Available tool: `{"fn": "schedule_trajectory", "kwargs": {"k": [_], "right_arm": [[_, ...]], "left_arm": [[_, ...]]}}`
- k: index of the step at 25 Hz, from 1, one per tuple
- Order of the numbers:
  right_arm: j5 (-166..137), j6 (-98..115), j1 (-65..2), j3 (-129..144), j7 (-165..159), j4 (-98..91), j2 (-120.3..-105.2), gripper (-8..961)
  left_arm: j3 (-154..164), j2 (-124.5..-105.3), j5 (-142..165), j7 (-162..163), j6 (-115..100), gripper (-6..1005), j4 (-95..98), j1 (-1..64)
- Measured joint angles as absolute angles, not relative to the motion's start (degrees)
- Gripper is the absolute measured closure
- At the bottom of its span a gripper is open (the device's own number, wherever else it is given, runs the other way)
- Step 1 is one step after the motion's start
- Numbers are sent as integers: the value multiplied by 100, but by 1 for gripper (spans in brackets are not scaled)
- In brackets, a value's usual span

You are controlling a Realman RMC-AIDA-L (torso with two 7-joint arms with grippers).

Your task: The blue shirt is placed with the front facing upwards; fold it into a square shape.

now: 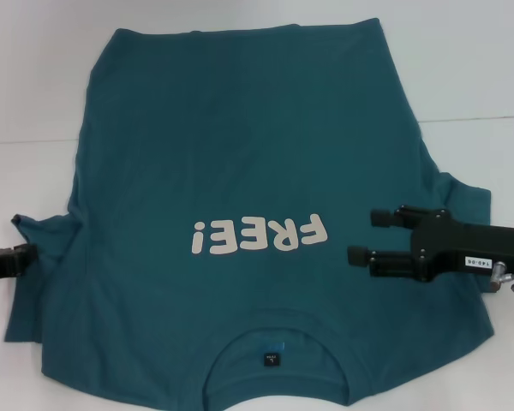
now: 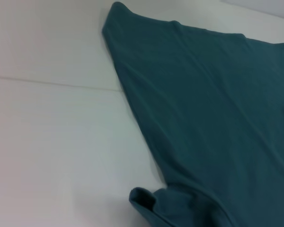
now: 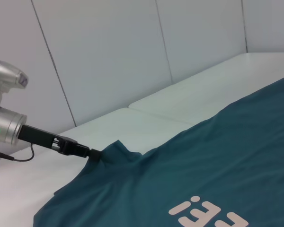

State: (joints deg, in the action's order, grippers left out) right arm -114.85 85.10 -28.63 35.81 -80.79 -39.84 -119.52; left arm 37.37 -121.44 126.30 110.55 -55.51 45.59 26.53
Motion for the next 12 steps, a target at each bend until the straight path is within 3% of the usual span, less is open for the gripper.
{"fn": "schedule_trajectory", "kwargs": {"k": [12], "right_arm": [[-11367,8518,-2857,3554,-8105,-4016,-11927,39]], "left_arm": [[3731,-12040,13310,11426,-5799,968,5173,2726]]}}
